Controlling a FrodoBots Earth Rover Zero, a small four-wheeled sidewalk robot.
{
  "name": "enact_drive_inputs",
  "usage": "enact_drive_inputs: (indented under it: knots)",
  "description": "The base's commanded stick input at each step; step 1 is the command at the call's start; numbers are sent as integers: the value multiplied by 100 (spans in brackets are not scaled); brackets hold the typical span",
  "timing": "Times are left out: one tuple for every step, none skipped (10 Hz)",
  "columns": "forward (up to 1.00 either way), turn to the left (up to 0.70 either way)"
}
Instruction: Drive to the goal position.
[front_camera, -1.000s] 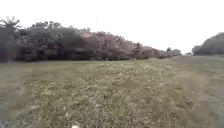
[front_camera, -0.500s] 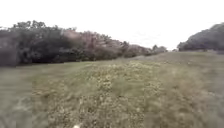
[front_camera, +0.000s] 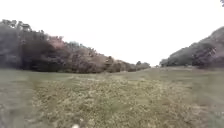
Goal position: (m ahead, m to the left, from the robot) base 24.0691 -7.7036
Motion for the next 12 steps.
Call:
enact_drive_inputs:
  knots:
    - [85,1]
    - [85,1]
    - [85,1]
    - [85,1]
    - [85,1]
    - [85,1]
    - [85,1]
    - [85,1]
    - [85,1]
    - [85,1]
    - [85,1]
    - [85,1]
